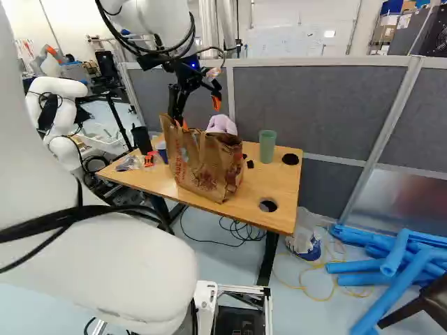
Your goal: Pick up the bag on the ground and place it on the table
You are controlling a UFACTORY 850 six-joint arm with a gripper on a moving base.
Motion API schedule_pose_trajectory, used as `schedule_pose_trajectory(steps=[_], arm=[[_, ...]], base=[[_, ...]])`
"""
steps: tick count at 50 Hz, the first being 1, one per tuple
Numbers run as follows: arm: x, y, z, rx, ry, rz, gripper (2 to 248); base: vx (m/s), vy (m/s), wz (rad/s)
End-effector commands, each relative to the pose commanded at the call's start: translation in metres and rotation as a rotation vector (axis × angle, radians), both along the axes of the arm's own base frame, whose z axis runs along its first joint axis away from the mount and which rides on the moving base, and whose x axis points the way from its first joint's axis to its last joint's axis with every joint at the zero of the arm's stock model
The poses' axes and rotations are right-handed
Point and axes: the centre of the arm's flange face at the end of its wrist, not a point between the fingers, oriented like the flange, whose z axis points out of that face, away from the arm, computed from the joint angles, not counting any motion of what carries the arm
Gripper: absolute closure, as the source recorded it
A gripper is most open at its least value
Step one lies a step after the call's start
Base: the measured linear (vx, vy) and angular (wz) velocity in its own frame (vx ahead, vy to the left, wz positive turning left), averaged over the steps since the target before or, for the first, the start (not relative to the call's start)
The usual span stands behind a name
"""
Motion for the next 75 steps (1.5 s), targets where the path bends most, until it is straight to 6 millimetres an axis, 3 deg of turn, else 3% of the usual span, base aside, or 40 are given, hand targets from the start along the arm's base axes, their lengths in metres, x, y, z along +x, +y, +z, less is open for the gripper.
schedule_pose_trajectory(steps=[75], arm=[[-0.0003, 0.0000, 0.0005, 0.000, -0.001, 0.000, 3]], base=[[-0.005, 0.000, 0.002]])
